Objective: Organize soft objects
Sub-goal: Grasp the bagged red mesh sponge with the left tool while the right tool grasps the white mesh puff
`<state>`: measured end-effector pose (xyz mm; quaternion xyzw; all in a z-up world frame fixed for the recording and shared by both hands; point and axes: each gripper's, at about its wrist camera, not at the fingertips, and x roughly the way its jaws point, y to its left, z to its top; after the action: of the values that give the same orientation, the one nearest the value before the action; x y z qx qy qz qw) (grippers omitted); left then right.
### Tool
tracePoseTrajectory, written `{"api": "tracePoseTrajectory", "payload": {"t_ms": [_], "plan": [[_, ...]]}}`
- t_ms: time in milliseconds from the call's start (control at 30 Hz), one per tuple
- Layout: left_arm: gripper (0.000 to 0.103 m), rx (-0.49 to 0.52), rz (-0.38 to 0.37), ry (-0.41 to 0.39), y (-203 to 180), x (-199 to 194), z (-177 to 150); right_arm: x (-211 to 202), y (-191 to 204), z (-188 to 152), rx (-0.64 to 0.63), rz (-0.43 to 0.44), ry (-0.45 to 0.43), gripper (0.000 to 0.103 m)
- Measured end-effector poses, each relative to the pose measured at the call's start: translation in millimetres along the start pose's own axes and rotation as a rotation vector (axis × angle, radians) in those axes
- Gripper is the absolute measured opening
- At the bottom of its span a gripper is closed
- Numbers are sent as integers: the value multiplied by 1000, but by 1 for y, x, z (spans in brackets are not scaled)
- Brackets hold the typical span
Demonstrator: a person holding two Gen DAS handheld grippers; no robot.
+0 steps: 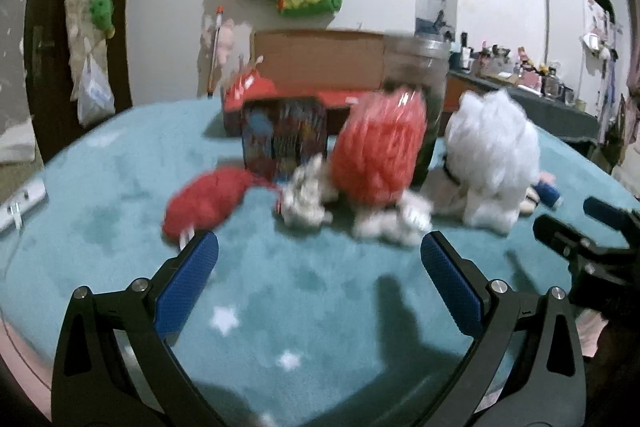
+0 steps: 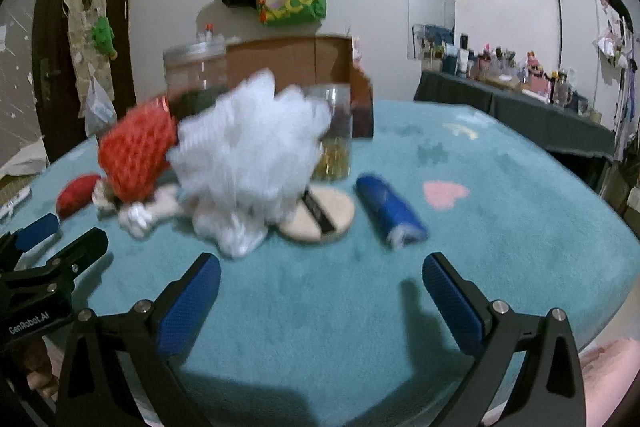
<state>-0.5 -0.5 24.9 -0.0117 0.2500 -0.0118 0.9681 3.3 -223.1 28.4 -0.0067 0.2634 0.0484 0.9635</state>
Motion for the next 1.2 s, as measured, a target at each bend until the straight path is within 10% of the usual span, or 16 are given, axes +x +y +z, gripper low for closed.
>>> {"api": "tracePoseTrajectory", "payload": {"t_ms": [300, 767, 933, 1200], "plan": [[103, 72, -69, -50, -7, -5, 44, -4, -12, 46, 8, 76, -61, 103], [96, 163, -173, 66, -19, 50, 88, 55, -13, 84, 23, 348, 117, 102], [49, 200, -187, 129, -27, 65, 82, 64, -12, 80, 33, 429, 169, 71], [44, 195, -214, 164, -29, 66, 76, 48, -2, 78, -21, 461, 135, 38]]}}
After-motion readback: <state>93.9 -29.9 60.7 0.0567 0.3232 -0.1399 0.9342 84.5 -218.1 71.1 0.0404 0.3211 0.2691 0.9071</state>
